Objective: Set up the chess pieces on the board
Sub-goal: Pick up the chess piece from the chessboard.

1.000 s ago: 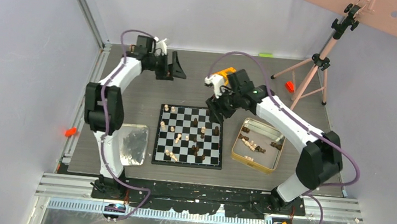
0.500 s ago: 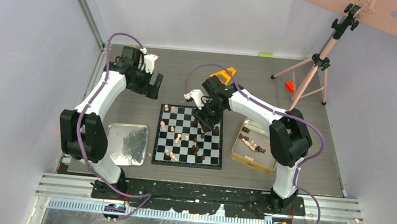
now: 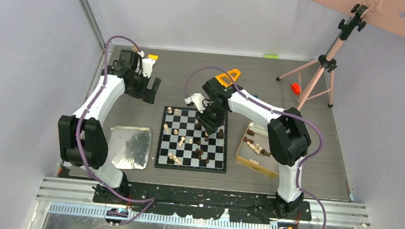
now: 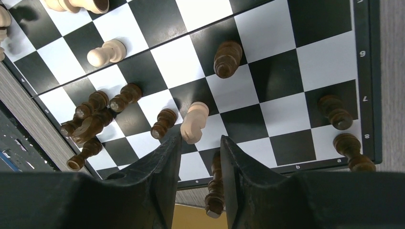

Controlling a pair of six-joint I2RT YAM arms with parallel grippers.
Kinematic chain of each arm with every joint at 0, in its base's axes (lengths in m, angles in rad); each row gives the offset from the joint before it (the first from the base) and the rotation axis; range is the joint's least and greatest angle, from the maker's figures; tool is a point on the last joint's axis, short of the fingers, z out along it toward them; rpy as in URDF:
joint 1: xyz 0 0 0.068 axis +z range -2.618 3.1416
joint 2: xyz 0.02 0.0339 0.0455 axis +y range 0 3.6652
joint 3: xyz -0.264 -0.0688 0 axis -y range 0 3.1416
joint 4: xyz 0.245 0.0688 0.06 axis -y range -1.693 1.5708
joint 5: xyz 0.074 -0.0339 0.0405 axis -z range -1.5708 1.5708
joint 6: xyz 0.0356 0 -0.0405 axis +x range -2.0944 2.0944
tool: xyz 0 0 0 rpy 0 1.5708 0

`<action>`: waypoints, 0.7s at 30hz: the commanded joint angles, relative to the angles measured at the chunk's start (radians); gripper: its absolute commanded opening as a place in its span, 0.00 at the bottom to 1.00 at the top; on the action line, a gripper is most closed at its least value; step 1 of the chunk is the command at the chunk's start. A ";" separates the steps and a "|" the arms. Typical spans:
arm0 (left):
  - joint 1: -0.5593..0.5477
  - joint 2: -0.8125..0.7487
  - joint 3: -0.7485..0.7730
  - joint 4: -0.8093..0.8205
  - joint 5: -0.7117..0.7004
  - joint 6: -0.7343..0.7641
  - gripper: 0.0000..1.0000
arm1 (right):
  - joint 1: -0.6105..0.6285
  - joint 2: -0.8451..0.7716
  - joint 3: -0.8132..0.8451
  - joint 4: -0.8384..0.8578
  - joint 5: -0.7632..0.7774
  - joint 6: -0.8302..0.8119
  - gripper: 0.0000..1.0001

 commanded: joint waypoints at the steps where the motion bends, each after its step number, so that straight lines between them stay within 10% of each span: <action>1: 0.018 -0.061 0.029 -0.015 0.019 0.008 1.00 | 0.011 0.010 0.033 -0.005 -0.006 -0.020 0.41; 21: 0.064 -0.112 -0.011 -0.017 0.057 -0.004 1.00 | 0.025 0.063 0.095 -0.010 -0.039 -0.023 0.15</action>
